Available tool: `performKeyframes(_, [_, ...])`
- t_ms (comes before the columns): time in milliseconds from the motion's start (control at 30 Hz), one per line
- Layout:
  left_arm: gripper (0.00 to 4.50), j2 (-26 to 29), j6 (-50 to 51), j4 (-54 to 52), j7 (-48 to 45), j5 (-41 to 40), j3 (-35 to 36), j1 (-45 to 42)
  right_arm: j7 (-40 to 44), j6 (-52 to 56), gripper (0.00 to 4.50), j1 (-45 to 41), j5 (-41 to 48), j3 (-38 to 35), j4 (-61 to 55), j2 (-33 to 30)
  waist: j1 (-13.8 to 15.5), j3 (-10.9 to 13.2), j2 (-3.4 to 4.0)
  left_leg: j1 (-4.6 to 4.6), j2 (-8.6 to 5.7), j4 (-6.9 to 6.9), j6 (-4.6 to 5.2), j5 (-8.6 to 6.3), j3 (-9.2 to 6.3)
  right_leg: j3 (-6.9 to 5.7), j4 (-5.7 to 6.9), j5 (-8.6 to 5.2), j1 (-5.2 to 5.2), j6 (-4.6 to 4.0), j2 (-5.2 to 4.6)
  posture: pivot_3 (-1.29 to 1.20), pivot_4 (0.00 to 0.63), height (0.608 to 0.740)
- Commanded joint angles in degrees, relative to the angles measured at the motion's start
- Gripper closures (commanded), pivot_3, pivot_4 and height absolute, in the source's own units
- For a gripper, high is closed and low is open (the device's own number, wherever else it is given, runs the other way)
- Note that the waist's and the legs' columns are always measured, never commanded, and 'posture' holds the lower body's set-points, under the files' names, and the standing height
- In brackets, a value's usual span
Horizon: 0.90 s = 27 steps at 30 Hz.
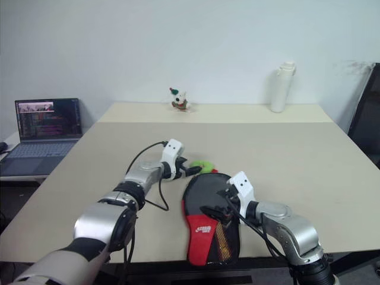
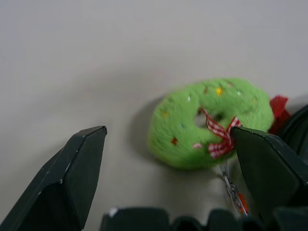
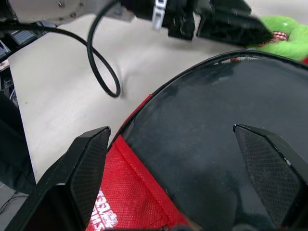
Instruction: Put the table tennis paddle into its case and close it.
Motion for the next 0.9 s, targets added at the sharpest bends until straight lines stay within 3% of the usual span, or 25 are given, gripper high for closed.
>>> performKeyframes(33, [0.00, -0.80, -0.33, 0.16, 1.31, 1.76, -0.25, -1.24, -1.20, -0.66, 0.02, 0.74, 0.35, 0.04, -3.41, 0.35, 0.00, 0.00, 0.00, 0.00, 0.00, 0.00, 0.00, 0.00, 0.01, 0.01, 0.00, 0.00, 0.00, 0.00, 0.00, 0.00, 0.150, 0.740])
performKeyframes(367, [0.00, -5.08, 0.42, 0.89, 2.22, 6.09, -1.79, -0.17, -4.72, 1.13, 0.02, 3.94, 1.05, 1.05, -7.69, 1.14, 0.31, -0.05, -0.08, 0.03, 0.01, 0.02, 0.00, 0.00, -0.02, 0.00, 0.01, -0.01, 0.06, 0.03, -0.05, 0.00, 0.150, 0.740])
performKeyframes(467, [0.58, -6.16, 0.52, 0.95, 2.49, 7.01, -1.91, 0.07, -5.46, 1.72, 0.00, 4.34, 1.22, 1.17, -8.51, 1.34, 0.77, -0.07, -0.10, 0.03, 0.00, 0.03, 0.00, 0.00, -0.03, -0.01, -0.01, -0.02, 0.08, 0.03, -0.06, 0.00, 0.150, 0.740])
performKeyframes(800, [4.28, -7.57, 1.04, 0.96, 2.35, 8.13, -1.71, 1.16, -7.06, 2.23, 0.00, 4.60, 1.03, 1.33, -8.98, 1.68, 1.45, -0.14, -0.11, 0.28, 0.01, 0.13, 0.00, 0.00, -0.08, -0.08, -0.12, -0.02, 0.46, 0.07, -0.07, 0.00, 0.150, 0.740])
performKeyframes(900, [4.48, -7.29, 1.12, 0.91, 2.44, 7.88, -1.45, 1.18, -7.26, 1.91, 0.00, 4.45, 0.80, 1.53, -8.73, 1.68, 1.45, -0.16, -0.11, 0.35, 0.02, 0.13, 0.00, 0.00, -0.09, -0.08, -0.12, -0.02, 0.51, 0.07, -0.07, 0.00, 0.150, 0.740])
